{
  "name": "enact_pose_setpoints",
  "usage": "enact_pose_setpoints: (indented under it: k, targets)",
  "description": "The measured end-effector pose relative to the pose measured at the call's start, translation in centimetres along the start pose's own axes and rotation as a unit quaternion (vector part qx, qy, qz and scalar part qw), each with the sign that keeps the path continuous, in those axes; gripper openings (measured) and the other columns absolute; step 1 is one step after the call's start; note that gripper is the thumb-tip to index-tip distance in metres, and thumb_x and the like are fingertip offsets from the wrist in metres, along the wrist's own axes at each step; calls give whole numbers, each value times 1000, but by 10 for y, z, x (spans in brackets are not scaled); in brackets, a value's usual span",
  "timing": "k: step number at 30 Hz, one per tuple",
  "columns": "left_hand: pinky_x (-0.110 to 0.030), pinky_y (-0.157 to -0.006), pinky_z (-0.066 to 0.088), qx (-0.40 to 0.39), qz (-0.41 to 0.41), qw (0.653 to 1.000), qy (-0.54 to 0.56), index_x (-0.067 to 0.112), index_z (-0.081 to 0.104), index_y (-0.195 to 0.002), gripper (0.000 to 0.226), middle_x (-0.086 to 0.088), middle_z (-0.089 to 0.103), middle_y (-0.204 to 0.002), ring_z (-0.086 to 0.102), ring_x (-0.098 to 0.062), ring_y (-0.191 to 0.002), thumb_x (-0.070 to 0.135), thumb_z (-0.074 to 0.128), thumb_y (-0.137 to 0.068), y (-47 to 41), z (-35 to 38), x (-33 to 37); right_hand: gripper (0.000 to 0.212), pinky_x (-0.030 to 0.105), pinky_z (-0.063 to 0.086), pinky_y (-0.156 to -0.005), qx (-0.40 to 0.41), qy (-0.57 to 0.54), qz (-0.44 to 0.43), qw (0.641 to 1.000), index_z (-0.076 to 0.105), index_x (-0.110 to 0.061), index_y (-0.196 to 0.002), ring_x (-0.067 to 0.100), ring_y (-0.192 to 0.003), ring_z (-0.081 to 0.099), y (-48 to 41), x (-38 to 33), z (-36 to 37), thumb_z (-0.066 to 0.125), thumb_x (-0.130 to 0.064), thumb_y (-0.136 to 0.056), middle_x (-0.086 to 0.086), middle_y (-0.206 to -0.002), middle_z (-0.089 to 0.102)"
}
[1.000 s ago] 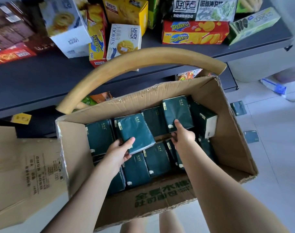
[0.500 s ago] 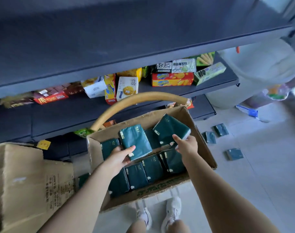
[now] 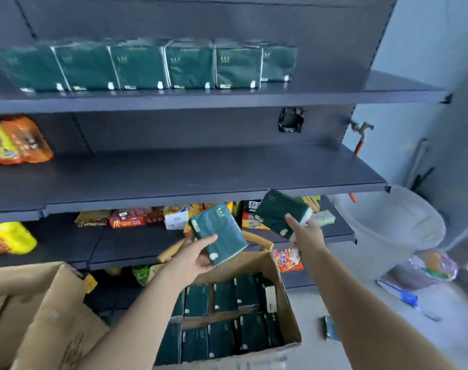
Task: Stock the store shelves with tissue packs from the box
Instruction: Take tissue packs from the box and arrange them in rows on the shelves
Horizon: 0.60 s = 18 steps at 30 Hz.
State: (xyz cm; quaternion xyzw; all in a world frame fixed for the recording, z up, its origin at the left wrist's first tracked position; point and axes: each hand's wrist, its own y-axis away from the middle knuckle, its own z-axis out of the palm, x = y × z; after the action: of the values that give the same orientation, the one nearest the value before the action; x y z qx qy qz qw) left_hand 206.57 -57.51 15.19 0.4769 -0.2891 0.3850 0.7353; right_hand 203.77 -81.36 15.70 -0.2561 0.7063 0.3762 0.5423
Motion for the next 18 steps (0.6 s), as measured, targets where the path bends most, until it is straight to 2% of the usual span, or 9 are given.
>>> enact_pose_setpoints:
  k: [2,4,8,11,15,18]
  targets:
    - [-35,-68,49,-12,36,999,24,30,55,-108,26,0,67,-106,64,-20,-90,12,61,-90,19,25,7,22,23,36,-52,-11,11,-32,999,54,-10,-84,10,-63,49,11,-25,-20,63,-29,-90,0,-72,53]
    - [-35,-72,51,-32,79,996,36,28,54,-115,29,-1,68,-110,65,-20,-94,13,59,-91,35,47,16,25,23,37,-51,-10,15,-55,998,52,-13,-74,12,-61,48,15,-46,-38,64,-30,-89,1,-69,54]
    - [-36,-80,51,-68,146,986,38,20,54,-123,37,-5,65,-120,62,-25,-109,10,60,-88,64,87,37,29,35,50,-66,-1,0,-76,997,62,-6,-86,22,-71,58,17,-82,-66,71,-33,-83,10,-81,64]
    - [-34,-80,51,-70,181,981,23,20,57,-117,31,-5,66,-117,62,-23,-106,7,59,-88,74,107,57,31,33,43,-58,1,-4,-103,995,54,-6,-74,20,-62,50,14,-108,-84,71,-30,-83,10,-72,57]
    - [-34,-73,54,-67,209,976,-7,20,58,-111,27,-5,66,-113,64,-23,-101,5,60,-89,71,127,85,28,29,46,-59,-2,5,-136,991,61,-2,-92,19,-67,56,-6,-139,-95,70,-28,-84,8,-81,62]
    - [-32,-68,54,-69,231,970,-17,20,57,-109,26,-5,66,-112,65,-22,-97,4,60,-88,60,139,109,35,26,45,-57,4,2,-160,987,61,-4,-104,20,-76,59,-31,-163,-93,72,-29,-82,8,-92,65]
